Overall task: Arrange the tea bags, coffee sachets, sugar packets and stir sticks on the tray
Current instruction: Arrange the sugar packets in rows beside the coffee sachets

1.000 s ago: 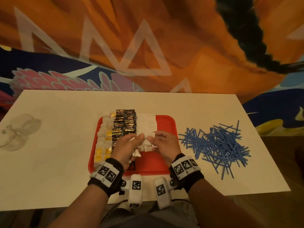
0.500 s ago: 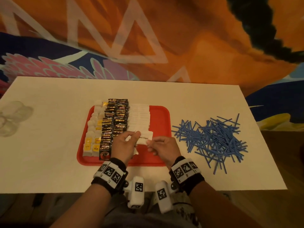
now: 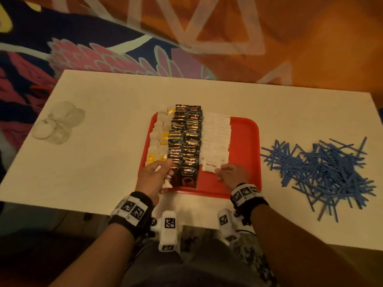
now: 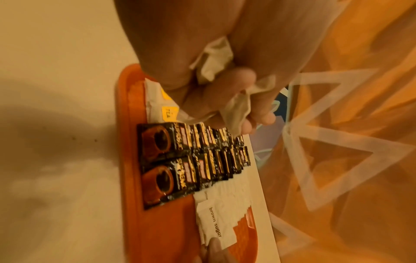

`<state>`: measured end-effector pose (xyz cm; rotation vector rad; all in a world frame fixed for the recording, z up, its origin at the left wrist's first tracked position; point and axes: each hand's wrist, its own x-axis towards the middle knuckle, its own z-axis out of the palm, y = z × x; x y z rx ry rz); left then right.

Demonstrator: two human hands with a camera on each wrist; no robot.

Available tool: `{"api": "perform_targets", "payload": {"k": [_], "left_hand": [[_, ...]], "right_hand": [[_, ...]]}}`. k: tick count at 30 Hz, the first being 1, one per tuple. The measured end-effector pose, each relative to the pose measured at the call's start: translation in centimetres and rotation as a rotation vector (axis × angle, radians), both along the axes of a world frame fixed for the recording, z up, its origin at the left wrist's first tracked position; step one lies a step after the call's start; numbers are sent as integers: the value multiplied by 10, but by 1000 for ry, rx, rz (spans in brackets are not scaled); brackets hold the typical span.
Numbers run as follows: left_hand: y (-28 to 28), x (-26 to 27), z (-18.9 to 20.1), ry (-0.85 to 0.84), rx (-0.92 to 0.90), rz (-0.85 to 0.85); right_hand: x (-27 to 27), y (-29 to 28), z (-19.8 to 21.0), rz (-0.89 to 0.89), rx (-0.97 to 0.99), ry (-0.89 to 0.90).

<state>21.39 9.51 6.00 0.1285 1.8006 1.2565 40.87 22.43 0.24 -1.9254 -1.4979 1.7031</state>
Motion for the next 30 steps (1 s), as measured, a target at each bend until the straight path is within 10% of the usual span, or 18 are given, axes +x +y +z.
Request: {"api": "perform_targets", "payload": {"k": [16,30], "left_hand": [[-36,-41,-11,-8,-23,4],[-27,-41,-8,-9,-8,-15]], "right_hand": [[-41,1,-30,57,207,-325],[-57,-6,-30,253,414,-243]]}}
